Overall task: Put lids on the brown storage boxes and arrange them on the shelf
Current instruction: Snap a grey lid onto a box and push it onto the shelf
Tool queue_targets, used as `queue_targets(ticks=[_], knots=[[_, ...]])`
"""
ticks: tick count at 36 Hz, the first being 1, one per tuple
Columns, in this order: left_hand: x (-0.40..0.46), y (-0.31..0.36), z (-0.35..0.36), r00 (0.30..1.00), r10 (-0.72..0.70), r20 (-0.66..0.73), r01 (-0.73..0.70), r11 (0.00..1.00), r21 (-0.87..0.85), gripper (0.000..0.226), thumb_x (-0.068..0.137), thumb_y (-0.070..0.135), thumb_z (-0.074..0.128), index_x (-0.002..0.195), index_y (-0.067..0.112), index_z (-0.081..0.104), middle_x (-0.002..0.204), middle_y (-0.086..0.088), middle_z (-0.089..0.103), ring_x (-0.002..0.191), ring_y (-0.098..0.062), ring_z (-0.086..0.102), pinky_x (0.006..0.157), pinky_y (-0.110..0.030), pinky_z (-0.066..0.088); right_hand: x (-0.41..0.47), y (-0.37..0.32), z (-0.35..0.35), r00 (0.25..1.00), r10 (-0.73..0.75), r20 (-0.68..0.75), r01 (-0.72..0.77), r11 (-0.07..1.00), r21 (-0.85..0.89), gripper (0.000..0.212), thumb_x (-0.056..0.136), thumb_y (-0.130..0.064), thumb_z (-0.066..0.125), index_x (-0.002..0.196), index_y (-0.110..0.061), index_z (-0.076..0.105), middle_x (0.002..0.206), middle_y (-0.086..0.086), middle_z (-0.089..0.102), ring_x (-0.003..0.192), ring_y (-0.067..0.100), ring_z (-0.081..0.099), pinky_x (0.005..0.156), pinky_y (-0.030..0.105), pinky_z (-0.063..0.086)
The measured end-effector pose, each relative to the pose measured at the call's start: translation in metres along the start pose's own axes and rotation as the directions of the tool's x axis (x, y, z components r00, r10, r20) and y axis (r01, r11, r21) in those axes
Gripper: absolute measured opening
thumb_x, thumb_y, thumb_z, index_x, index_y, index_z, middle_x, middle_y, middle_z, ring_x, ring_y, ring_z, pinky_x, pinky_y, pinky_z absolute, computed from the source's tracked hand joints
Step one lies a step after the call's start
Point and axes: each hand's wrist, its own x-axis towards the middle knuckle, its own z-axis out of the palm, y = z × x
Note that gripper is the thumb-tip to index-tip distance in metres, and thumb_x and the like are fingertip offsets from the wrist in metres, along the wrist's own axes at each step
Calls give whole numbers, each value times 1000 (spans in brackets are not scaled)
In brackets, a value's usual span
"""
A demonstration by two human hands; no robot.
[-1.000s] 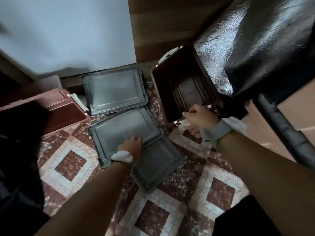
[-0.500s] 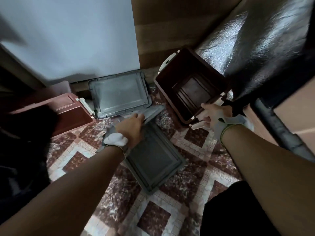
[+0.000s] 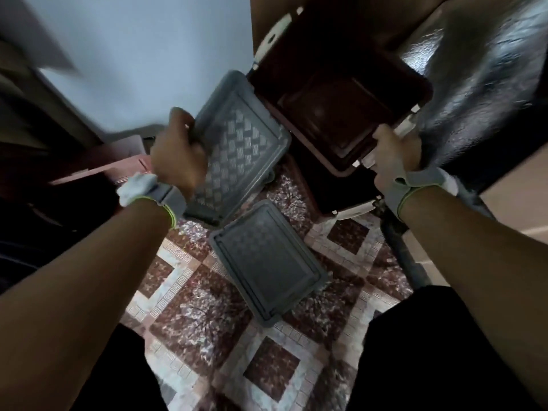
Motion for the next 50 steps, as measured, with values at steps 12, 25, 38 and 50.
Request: queue_targets(ticks=[12,25,38,50], knots=[[56,-68,-93,973,-104,-207,160,949,273,48,82,25,46,128,33,56,116,-20,66,108,-48,60,85,-52,50,-2,-10,19,973,24,230,38,965,-260,13,51,-41,61,46,-30,57,42,-12,48,48,21,54,54,35,47],[48,-56,-87,983,92,-158,-30,933,357,43,72,21,48,114,33,51,98,-11,69,92,-41,64,81,-44,49,-61,33,73,659,391,643,66,821,-567,24,70,-28,65,89,-15,70,77,12,69,76,30,72,71,50,61],[50,-39,-102,964,196,-181,-110,910,400,29,79,26,38,107,27,48,103,-12,66,96,-43,59,86,-46,41,-60,66,66,543,600,588,-58,725,-686,34,90,-10,60,123,-4,63,120,17,67,110,34,66,97,56,51],[38,-28,-63,938,168,302,-158,986,-56,33,83,15,53,112,26,64,92,2,71,90,-20,65,77,-31,50,-62,65,59,559,547,623,151,671,-725,43,98,-27,60,120,11,58,127,27,62,119,40,60,107,47,46]])
